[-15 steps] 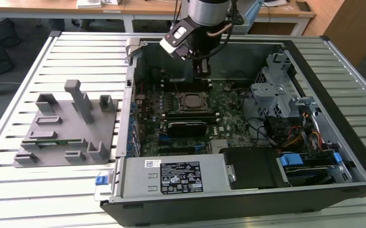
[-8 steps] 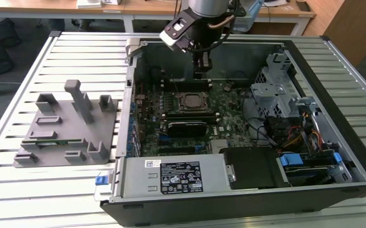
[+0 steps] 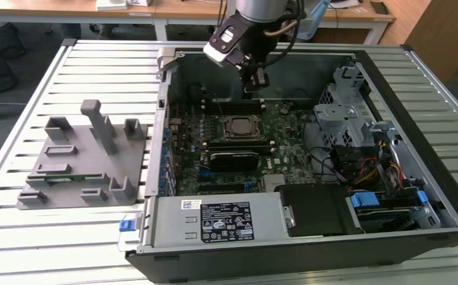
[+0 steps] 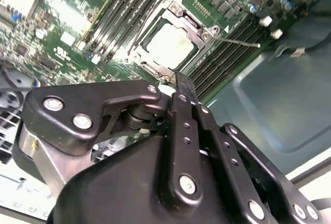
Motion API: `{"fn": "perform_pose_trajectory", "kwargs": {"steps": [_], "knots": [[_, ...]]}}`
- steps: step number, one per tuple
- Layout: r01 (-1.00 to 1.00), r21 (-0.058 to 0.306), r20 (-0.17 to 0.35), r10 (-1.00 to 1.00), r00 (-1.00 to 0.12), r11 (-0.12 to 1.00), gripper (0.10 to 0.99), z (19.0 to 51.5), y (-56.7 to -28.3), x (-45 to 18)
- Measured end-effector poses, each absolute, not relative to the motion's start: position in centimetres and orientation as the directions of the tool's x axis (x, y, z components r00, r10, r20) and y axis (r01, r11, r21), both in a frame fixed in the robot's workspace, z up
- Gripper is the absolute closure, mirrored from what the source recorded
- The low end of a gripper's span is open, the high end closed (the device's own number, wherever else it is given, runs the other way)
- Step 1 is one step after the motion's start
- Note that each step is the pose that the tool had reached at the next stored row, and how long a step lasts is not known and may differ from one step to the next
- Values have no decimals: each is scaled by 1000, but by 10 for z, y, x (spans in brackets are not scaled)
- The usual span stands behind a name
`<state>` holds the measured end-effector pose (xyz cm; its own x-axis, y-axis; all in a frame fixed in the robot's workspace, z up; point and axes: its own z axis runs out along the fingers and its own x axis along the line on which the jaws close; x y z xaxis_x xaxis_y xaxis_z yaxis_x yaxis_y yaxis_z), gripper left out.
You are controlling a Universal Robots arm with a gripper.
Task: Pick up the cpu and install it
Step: 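Install the first cpu locking lever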
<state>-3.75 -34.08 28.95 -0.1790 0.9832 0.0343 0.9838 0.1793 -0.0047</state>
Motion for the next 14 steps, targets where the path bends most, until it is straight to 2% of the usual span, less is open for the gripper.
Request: {"fn": "perform_pose_trajectory", "kwargs": {"steps": [14], "knots": [[907,-5,34,907,-421,421,980,287,-341,-37]]}}
